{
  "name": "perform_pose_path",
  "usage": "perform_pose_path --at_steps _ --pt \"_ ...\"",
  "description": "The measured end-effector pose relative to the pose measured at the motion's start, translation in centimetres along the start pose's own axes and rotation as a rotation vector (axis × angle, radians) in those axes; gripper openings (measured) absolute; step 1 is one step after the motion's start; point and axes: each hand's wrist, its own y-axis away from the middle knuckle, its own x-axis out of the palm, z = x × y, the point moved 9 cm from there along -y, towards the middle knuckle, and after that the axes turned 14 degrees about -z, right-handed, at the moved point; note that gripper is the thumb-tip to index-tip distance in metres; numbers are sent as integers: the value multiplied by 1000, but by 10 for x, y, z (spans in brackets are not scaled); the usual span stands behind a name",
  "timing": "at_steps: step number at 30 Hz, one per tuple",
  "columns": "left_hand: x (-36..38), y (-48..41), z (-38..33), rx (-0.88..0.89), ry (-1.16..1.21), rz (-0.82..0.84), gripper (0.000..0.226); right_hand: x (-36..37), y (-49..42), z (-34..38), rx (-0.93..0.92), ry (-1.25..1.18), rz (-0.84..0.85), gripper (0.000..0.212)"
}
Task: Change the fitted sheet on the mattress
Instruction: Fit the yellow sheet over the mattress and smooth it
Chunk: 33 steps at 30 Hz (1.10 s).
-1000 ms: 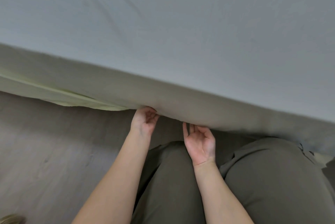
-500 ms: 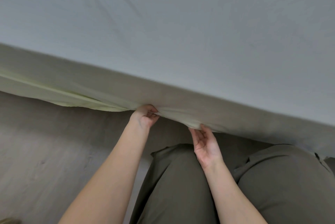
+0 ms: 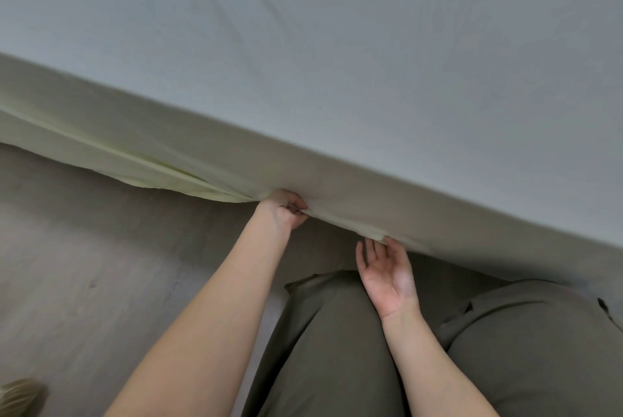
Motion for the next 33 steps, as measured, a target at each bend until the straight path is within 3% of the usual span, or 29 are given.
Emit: perform_pose_path --at_steps 7,11,15,18,20,22,23,25,26,28,30,32,33 --pt "2 4 1 27 29 32 35 10 5 -1 73 -5 148 24" --pt "0 5 1 109 96 45 35 10 3 8 2 9 100 25" --pt "-8 7 1 190 98 92 30 -2 -5 22 -221 76 -99 17" --pt "-16 7 -5 271 6 27 26 -3 -2 14 -327 354 -222 19" --pt "-26 9 -10 329 -55 -57 22 7 10 -3 -382 827 -236 32" --pt "-43 17 -21 418 -74 -129 20 47 36 -16 -698 1453 -32 26" --pt "-58 24 -34 490 -80 -196 20 81 62 -31 -938 1641 220 21" --pt "-107 54 -84 731 -29 -443 27 146 132 -62 -1313 1643 767 16" --pt "-132 81 -118 875 51 -582 31 177 165 -68 -1502 1556 954 16" --pt "-167 132 -191 1081 220 -767 48 240 201 -71 -1802 1421 1055 21" --pt "-162 140 -261 1054 234 -676 76 304 183 -83 -1839 1668 974 43" --pt "-138 132 -301 919 89 -675 84 334 132 -116 -1552 2200 982 75" --pt "-130 129 -309 893 7 -769 81 337 114 -131 -1464 2346 1013 84"
